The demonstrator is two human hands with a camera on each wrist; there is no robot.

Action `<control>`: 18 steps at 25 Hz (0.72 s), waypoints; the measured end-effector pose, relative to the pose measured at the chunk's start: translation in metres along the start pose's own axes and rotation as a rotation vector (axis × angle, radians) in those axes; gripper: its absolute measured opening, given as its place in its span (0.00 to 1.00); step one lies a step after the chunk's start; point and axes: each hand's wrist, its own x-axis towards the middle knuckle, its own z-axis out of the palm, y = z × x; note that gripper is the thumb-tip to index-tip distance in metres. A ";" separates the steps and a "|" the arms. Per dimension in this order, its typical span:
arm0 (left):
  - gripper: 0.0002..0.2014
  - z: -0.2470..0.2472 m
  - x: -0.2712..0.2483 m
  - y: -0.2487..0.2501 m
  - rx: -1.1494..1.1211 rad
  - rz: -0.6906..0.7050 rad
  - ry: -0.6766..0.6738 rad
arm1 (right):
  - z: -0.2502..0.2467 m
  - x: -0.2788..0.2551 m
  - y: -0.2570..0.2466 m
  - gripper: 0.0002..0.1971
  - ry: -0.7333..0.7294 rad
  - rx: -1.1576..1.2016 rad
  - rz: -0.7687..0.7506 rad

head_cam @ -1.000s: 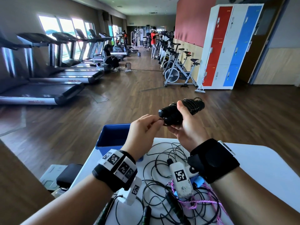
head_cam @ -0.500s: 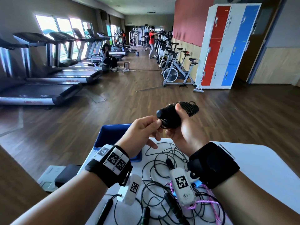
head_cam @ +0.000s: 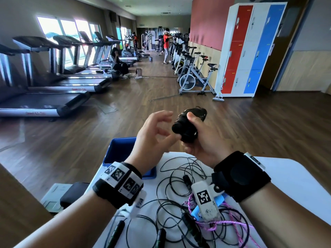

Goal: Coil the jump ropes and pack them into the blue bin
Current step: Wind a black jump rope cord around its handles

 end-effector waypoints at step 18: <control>0.14 0.000 0.017 0.003 -0.112 -0.188 0.112 | 0.001 -0.029 0.001 0.17 0.317 -0.745 -0.659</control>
